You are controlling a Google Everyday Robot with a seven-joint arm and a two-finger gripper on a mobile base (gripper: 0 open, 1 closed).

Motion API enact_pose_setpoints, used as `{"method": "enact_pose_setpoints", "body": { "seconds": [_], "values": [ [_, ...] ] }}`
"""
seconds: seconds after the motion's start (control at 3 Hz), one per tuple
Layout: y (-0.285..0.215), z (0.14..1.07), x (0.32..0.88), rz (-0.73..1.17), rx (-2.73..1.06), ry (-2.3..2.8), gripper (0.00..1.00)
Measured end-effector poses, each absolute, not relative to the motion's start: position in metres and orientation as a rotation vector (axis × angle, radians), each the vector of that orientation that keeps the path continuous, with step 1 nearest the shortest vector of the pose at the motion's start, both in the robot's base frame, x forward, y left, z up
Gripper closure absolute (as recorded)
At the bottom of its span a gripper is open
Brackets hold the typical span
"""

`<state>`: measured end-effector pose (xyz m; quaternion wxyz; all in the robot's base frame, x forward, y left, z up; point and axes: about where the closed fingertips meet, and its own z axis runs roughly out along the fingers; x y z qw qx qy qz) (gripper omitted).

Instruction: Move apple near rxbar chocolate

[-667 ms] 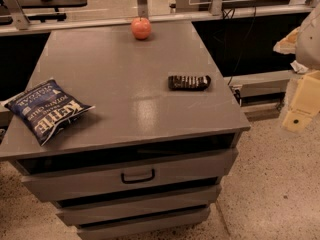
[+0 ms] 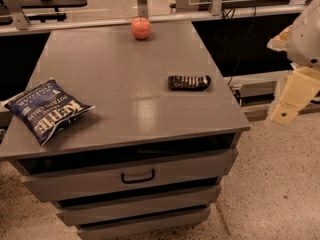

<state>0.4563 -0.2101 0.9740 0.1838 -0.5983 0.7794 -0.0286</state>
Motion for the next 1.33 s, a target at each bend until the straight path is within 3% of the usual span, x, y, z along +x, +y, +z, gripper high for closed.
{"method": "enact_pose_setpoints", "body": {
  "seconds": [1.0,1.33],
  "values": [
    [-0.15,0.966,0.651,0.152,-1.327,1.944,0.0],
    [-0.15,0.965,0.651,0.155,-1.326,1.943,0.0]
  ]
}}
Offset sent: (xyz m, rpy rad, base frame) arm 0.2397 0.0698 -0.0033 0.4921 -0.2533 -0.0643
